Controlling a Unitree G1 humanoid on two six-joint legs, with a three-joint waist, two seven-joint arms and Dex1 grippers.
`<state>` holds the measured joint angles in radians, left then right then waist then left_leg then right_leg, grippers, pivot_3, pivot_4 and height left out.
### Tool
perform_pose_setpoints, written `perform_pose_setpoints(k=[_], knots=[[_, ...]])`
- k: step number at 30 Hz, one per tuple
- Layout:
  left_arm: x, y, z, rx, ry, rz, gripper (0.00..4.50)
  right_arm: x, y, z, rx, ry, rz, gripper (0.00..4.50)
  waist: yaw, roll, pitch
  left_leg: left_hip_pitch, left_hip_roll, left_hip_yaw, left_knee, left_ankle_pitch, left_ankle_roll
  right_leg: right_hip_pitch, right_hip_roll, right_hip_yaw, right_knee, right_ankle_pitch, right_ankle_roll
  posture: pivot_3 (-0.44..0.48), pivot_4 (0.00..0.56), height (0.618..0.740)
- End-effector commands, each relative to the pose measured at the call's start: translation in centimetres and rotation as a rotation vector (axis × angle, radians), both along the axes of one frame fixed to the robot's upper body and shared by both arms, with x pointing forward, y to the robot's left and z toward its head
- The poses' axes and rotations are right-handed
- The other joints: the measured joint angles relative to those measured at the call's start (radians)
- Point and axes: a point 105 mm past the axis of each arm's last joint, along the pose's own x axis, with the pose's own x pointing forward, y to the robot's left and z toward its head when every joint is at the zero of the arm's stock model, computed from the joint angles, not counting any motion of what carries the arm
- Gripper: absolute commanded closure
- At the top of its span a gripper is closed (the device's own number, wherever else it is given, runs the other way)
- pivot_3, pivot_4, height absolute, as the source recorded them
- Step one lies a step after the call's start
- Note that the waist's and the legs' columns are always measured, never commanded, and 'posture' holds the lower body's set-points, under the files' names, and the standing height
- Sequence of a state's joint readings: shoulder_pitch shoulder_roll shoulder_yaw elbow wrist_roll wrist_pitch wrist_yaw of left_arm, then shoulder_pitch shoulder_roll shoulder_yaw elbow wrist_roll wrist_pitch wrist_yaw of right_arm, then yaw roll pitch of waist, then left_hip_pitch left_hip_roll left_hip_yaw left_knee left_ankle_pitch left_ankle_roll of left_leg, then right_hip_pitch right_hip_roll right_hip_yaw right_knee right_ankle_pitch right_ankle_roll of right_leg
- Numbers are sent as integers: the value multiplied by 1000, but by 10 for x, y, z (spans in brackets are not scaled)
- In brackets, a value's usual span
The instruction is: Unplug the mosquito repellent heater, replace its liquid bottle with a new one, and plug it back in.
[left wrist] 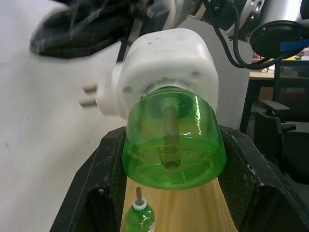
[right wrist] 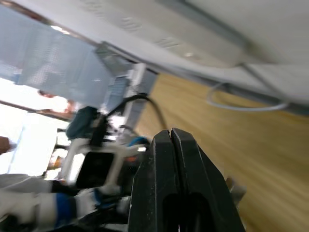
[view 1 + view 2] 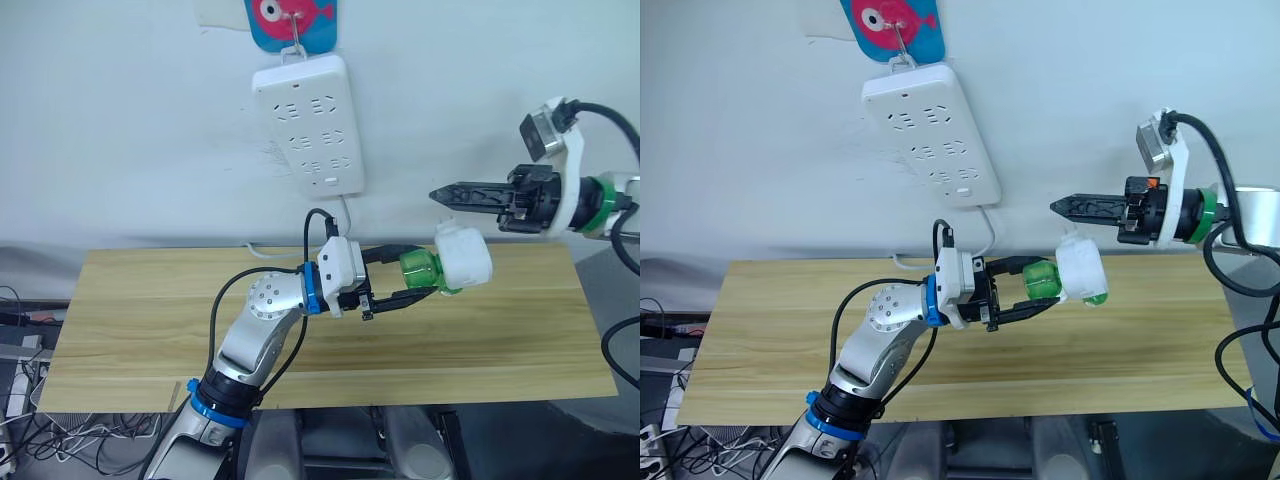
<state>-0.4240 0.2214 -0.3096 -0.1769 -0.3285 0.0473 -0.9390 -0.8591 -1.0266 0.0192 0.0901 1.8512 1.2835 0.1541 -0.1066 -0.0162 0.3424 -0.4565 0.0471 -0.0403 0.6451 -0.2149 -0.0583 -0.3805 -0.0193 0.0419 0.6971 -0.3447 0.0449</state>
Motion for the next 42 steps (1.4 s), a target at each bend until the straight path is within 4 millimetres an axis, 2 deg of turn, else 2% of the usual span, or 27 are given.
perform_pose_setpoints(k=[1,6,8,12,15,17,21,25,27,31,35,37,40,42], knots=[[-9,-2,12,-42,-37,-36,2232,-4,-9,-14,-139,-53,-31,4472,2,0,0,0,0,0,0,0,0,0,0,0,0,0,0,-251,359,740],[-8,-1,18,-73,-17,-34,2232,-23,-20,-44,-229,-6,20,4472,3,0,0,0,0,0,0,0,0,-1,0,0,0,0,0,-250,360,740],[-7,-1,17,-67,-13,-27,2232,-40,-20,-49,-221,31,92,4472,1,0,0,1,0,0,1,0,1,0,0,0,0,0,0,-249,360,740],[-4,1,12,-44,-10,-9,2232,-75,-13,-41,-134,101,266,4472,-1,0,0,2,0,0,1,-1,2,0,0,1,1,0,0,-251,362,740],[-4,1,7,-26,-6,-4,2232,-91,-6,-19,-8,135,374,4472,-4,0,0,3,0,1,1,-1,2,1,1,2,1,0,0,-251,362,740],[-5,1,5,-16,-10,-6,2232,-90,-5,-5,60,125,412,4472,-8,0,0,4,0,1,1,-1,2,1,1,2,1,0,0,-251,360,740],[-6,0,3,-7,-11,-12,2232,-48,1,11,135,33,270,4472,-13,-1,0,5,0,1,1,-1,2,2,1,3,1,0,0,-252,360,740],[-8,-1,1,1,-1,-17,2232,-35,7,18,135,4,227,4472,-6,0,1,3,0,1,1,-1,2,1,1,2,1,0,0,-250,362,740],[-8,-1,1,1,2,-16,2232,-39,8,15,106,6,234,4472,2,0,1,1,0,1,0,-1,2,1,1,1,0,0,0,-250,363,740],[-8,0,1,-1,9,-15,2232,-63,5,-5,-5,49,286,4472,13,0,1,-4,0,0,1,-1,1,0,0,-2,0,0,0,-251,364,740],[-7,4,-1,3,43,-13,2232,-78,-3,-15,-94,57,307,4472,13,0,1,-5,0,0,1,-1,2,-1,0,-2,-1,0,0,-254,364,740],[-6,6,-2,3,76,-18,2232,-80,-7,-21,-169,9,297,4472,14,0,1,-4,0,0,1,-2,4,-2,0,-1,-2,0,0,-254,364,740],[-12,19,-8,27,259,-94,2232,-63,-33,-38,-407,-237,241,4472,15,1,1,-1,1,0,1,-3,4,-2,0,0,0,0,0,-258,366,740],[-19,29,-16,80,372,-153,2232,-63,-50,-46,-536,-390,321,3882,15,1,1,3,1,1,1,-2,4,-1,1,1,0,-1,1,-264,366,740]])
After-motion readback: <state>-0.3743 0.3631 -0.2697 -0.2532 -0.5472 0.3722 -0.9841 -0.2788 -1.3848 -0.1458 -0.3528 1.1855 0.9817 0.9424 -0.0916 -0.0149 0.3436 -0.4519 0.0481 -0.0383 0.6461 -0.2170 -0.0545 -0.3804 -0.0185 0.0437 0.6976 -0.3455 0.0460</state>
